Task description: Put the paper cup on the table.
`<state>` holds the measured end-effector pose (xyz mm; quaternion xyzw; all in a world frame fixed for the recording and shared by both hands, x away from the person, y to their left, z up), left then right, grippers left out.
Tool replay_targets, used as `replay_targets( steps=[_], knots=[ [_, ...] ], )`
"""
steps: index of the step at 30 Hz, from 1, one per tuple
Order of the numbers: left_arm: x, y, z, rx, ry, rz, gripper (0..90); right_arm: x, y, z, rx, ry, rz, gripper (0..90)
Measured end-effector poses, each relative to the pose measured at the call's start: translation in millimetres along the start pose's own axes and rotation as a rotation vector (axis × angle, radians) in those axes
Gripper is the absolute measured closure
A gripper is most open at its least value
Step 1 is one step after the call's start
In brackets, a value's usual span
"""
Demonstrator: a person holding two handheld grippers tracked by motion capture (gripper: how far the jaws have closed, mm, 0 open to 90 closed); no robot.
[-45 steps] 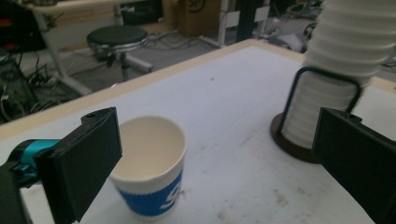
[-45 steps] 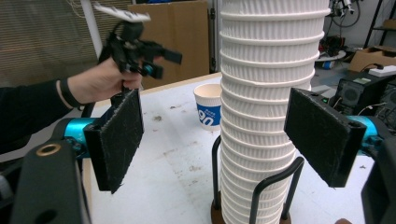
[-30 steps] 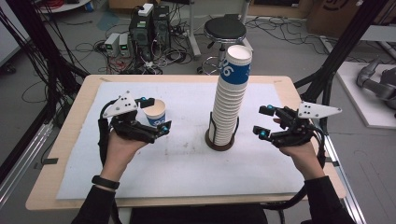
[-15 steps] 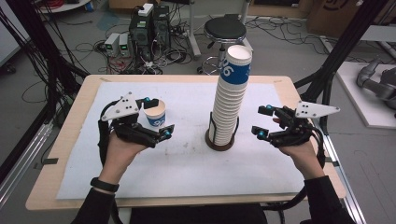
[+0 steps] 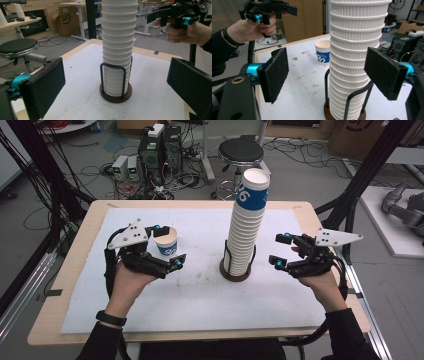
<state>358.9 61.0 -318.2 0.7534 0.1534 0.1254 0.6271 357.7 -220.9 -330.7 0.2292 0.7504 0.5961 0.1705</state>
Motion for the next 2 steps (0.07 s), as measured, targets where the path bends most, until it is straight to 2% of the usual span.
replay_targets(
  steps=[2],
  knots=[
    [-0.1, 0.0, -0.4, 0.001, 0.0, 0.001, 1.7, 0.0, 0.0, 0.6, 0.0, 0.001, 0.003, 20.1]
  ],
)
Point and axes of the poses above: each handheld gripper's, and its own axes: z roughly forward along the jaws, y roughly out of its top, x roughly to its left, the point moved 10 cm from there along z, roughly forward along the jaws, and after that the axes turned 8 degrees about -y, right-handed, at the moved point
